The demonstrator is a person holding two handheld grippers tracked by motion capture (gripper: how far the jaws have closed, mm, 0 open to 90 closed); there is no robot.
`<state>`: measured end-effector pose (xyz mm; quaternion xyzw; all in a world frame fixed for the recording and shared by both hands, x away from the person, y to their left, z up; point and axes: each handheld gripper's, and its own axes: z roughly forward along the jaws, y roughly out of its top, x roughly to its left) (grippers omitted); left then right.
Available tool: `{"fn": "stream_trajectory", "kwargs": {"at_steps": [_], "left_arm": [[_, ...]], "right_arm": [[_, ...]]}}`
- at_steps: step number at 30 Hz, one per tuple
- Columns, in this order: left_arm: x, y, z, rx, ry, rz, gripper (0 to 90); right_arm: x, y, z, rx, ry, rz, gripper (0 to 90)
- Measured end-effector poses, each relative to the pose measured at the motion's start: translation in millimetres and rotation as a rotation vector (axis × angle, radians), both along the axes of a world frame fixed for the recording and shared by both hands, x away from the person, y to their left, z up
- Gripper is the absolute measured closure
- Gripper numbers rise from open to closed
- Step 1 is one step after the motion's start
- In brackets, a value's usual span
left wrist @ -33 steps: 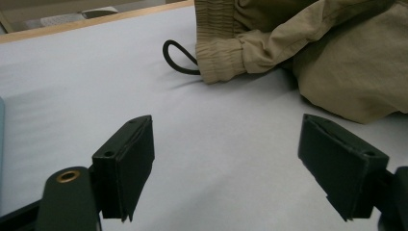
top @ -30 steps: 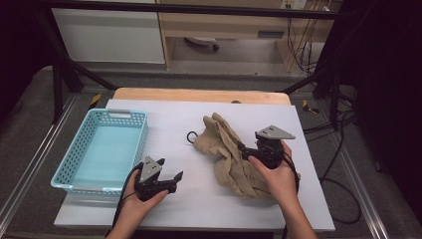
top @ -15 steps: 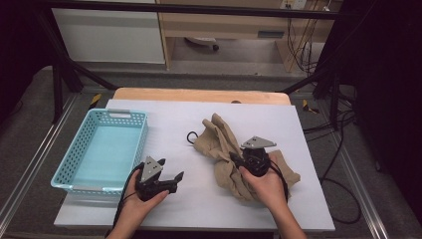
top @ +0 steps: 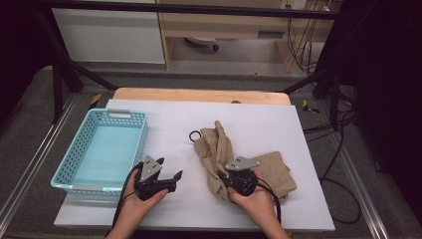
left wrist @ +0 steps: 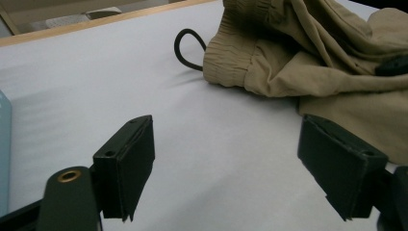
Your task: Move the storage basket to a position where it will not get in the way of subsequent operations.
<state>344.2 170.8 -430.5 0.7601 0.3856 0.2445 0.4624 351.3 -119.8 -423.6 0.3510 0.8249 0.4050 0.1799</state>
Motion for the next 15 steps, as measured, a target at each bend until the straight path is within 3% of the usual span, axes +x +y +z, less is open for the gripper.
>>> {"fn": "stream_trajectory", "kwargs": {"at_steps": [8,15], "left_arm": [[1.5,0.5,-0.8,0.007,0.002,0.011,20.8],[1.5,-1.1,-1.8,0.016,0.002,0.012,20.8]], "right_arm": [[-7.3,21.0,-9.7,-0.010,0.021,0.056,82.7],[-15.7,38.1,-17.8,-0.053,0.003,0.091,82.7]]}}
